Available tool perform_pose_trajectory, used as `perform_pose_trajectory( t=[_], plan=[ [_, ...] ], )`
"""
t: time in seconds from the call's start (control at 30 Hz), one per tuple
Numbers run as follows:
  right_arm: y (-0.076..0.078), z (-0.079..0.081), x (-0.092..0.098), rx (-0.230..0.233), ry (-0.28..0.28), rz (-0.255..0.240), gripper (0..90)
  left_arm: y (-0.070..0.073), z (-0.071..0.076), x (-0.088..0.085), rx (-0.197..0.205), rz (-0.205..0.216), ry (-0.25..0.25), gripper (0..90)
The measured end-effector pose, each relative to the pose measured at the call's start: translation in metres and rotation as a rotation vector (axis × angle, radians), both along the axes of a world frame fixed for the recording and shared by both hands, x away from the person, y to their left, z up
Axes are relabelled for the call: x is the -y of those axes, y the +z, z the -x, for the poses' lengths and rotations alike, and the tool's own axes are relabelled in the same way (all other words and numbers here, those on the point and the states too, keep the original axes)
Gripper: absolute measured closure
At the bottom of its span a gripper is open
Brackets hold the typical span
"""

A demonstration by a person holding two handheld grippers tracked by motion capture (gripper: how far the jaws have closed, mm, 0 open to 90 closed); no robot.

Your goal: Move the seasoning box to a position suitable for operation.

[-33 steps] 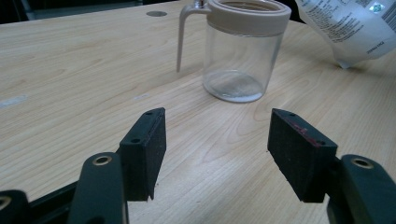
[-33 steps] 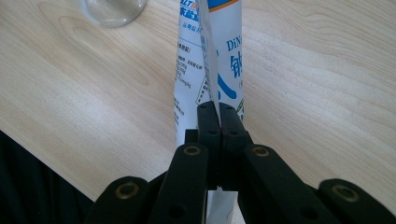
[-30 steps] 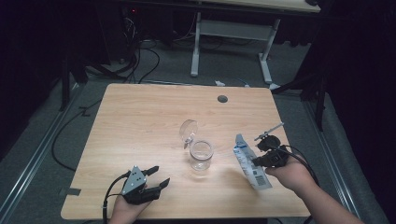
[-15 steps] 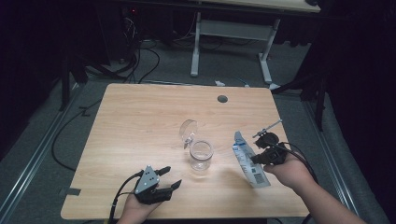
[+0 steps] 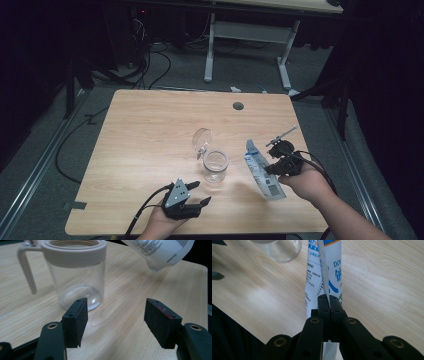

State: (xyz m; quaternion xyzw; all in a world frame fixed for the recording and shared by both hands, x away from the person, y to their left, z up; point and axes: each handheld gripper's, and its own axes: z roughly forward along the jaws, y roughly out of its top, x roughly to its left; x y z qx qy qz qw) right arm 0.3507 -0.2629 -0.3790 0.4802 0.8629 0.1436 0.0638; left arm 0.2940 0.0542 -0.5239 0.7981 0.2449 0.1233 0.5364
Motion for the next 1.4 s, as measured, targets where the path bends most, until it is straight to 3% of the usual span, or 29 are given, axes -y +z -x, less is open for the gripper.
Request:
perform_pose_trajectory(
  t=[0.33, 0.63, 1.2, 1.4],
  plan=[
    [0.001, 0.001, -0.004, 0.003, 0.008, 0.001, 90.0, -0.004, -0.003, 0.024, 0.002, -0.031, -0.043, 36.6],
    [0.006, 0.001, -0.012, 0.004, 0.004, -0.011, 90.0, -0.002, -0.003, 0.042, 0.011, -0.028, -0.08, 36.3],
    [0.015, 0.003, -0.034, -0.004, 0.043, -0.013, 90.0, -0.002, 0.001, 0.054, 0.042, -0.002, -0.111, 33.7],
    [0.016, 0.003, -0.039, -0.027, 0.022, -0.014, 90.0, -0.002, 0.003, 0.058, 0.04, 0.004, -0.118, 32.1]
  ],
)
